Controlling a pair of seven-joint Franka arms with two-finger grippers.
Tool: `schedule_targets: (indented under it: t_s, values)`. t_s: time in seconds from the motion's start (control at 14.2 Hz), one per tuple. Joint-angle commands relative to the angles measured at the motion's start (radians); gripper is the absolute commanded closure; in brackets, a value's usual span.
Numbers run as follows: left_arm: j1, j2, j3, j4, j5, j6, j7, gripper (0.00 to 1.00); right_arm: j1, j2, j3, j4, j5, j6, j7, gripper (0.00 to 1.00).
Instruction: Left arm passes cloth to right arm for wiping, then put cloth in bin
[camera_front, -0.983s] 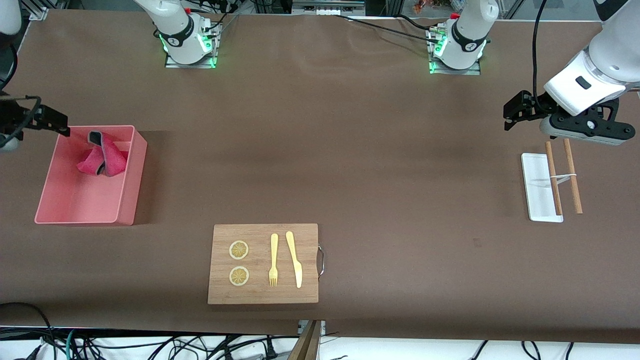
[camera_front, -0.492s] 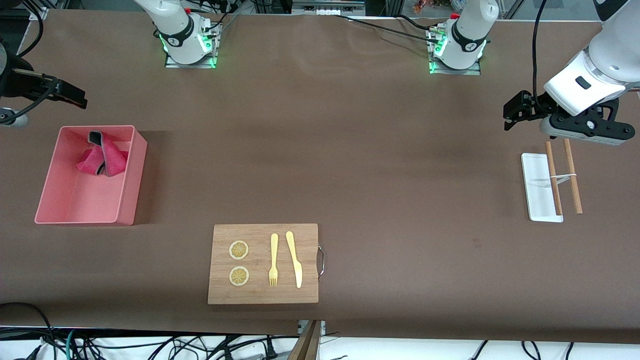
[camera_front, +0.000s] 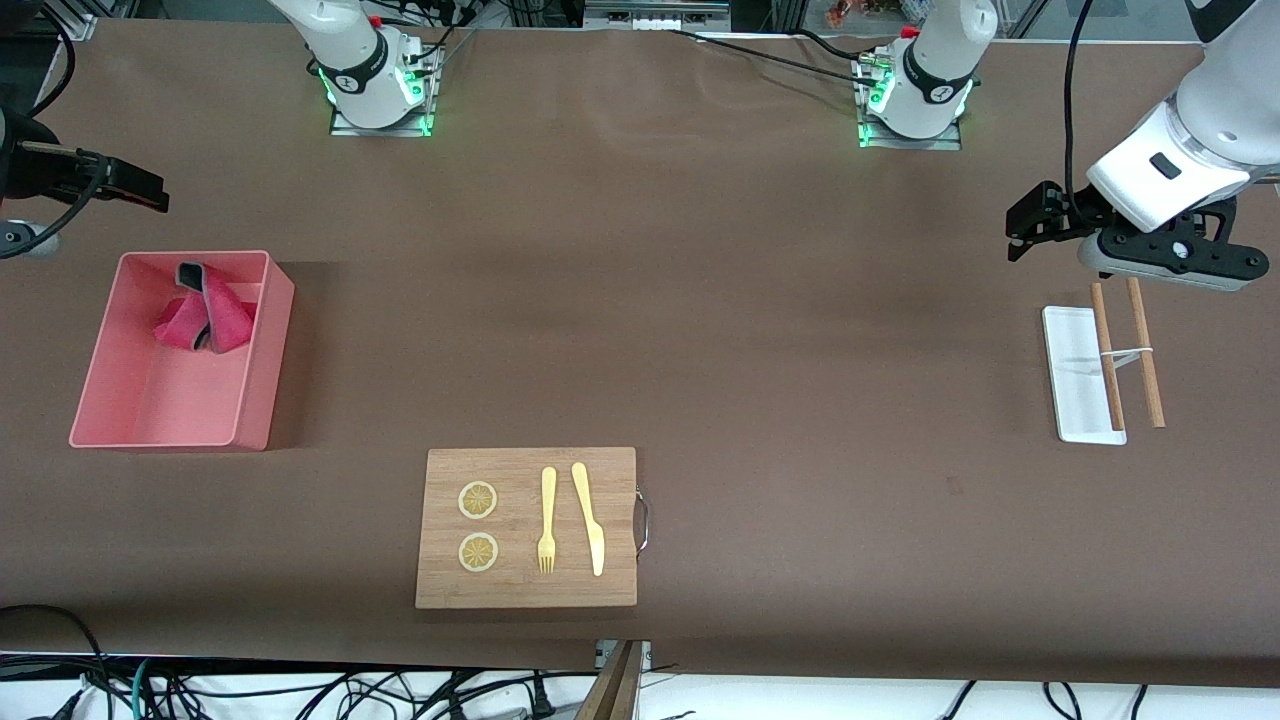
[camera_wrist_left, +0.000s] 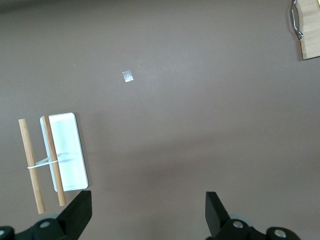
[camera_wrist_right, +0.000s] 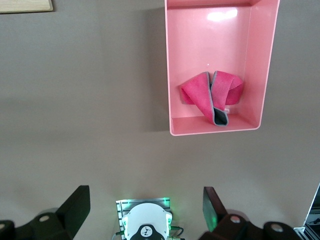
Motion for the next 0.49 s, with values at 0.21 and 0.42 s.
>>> schedule_targets:
  t_s: [0.21, 0.42]
  values:
    - [0.000, 0.017, -0.003, 0.033, -0.019, -0.012, -0.005, 0.00, -0.009, 0.010, 0.001, 0.016, 0.039, -0.004, 0.012, 0.00]
    - [0.002, 0.018, -0.003, 0.033, -0.019, -0.012, -0.005, 0.00, 0.000, 0.043, 0.007, 0.064, 0.044, -0.001, 0.014, 0.00]
